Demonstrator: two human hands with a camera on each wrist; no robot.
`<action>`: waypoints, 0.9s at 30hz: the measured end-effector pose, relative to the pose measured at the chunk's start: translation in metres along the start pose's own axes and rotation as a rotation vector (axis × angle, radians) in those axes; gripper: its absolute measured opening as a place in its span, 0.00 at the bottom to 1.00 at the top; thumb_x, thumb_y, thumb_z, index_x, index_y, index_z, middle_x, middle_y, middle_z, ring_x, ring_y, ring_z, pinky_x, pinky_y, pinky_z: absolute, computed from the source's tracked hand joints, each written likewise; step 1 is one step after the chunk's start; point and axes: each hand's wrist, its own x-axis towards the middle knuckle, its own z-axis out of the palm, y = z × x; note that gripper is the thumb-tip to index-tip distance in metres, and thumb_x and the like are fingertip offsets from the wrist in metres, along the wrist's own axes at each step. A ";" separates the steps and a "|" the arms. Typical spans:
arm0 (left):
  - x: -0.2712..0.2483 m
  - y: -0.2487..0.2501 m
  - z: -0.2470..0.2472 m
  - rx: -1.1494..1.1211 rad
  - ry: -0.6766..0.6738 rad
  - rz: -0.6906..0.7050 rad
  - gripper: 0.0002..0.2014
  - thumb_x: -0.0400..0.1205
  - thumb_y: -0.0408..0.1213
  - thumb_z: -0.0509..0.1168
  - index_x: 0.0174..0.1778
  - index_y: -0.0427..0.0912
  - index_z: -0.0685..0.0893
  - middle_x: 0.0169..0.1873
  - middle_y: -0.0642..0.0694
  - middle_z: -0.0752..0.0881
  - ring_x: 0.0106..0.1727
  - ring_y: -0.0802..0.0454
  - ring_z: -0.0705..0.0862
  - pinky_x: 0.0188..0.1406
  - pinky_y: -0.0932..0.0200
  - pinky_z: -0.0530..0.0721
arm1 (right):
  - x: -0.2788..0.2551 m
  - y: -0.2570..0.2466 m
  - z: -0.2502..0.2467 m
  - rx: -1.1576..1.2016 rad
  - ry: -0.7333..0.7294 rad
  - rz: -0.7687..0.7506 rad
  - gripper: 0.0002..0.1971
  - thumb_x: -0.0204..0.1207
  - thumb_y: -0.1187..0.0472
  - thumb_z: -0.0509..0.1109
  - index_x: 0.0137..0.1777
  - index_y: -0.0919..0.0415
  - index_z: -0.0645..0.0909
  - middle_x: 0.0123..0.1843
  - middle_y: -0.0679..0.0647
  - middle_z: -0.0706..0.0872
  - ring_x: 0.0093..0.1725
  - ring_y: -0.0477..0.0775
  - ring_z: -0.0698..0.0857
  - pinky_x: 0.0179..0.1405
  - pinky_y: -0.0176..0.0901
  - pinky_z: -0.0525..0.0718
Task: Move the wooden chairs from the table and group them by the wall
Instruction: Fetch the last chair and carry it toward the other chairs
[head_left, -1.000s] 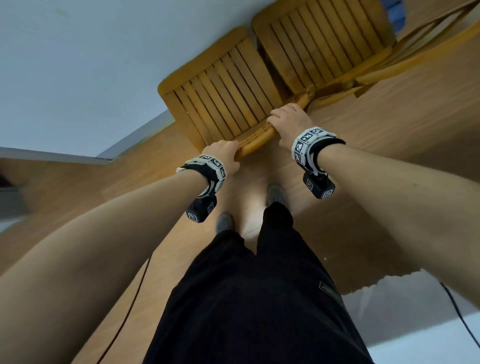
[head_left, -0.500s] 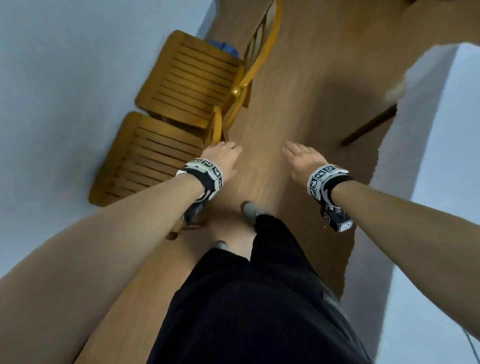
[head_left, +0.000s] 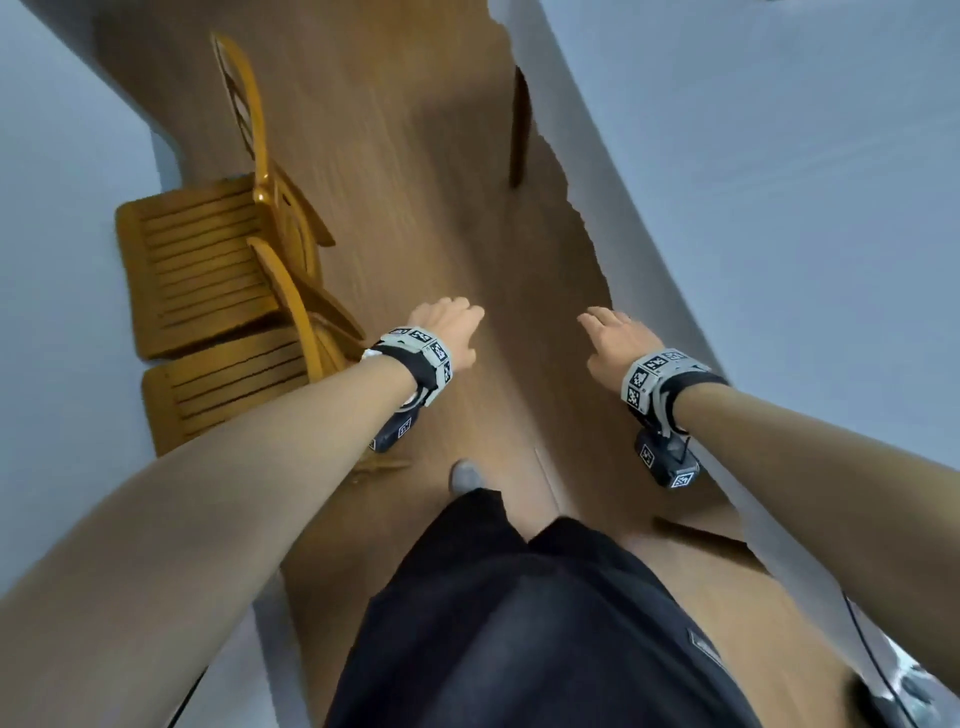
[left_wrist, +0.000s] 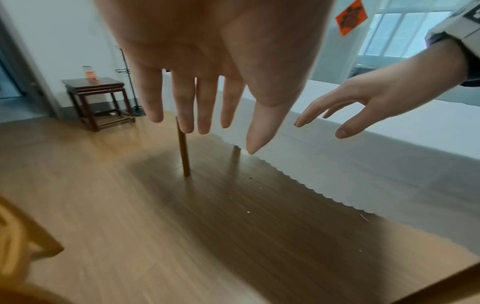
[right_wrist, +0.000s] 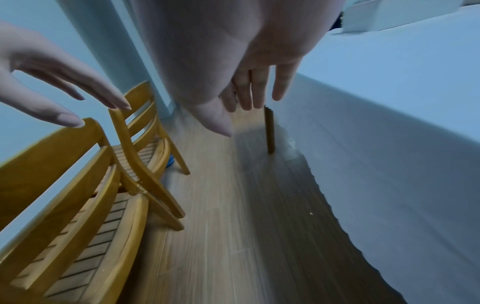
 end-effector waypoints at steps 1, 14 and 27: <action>-0.001 0.014 -0.005 0.019 0.010 0.015 0.23 0.81 0.46 0.67 0.72 0.44 0.76 0.66 0.45 0.80 0.66 0.43 0.79 0.55 0.48 0.78 | -0.012 0.009 0.004 0.027 0.016 0.005 0.35 0.78 0.66 0.63 0.87 0.60 0.62 0.88 0.56 0.62 0.85 0.59 0.63 0.81 0.53 0.66; -0.035 0.406 -0.043 0.218 0.044 0.364 0.25 0.80 0.45 0.65 0.74 0.44 0.75 0.65 0.43 0.80 0.65 0.40 0.80 0.59 0.43 0.82 | -0.319 0.255 0.114 0.286 0.264 0.334 0.32 0.80 0.59 0.66 0.84 0.64 0.65 0.83 0.60 0.68 0.79 0.63 0.72 0.75 0.56 0.75; -0.038 0.842 -0.047 0.366 0.075 0.902 0.22 0.79 0.43 0.65 0.70 0.44 0.77 0.63 0.43 0.81 0.63 0.40 0.81 0.47 0.50 0.74 | -0.589 0.498 0.236 0.598 0.269 0.985 0.32 0.81 0.58 0.65 0.84 0.63 0.64 0.83 0.60 0.69 0.79 0.62 0.73 0.74 0.55 0.74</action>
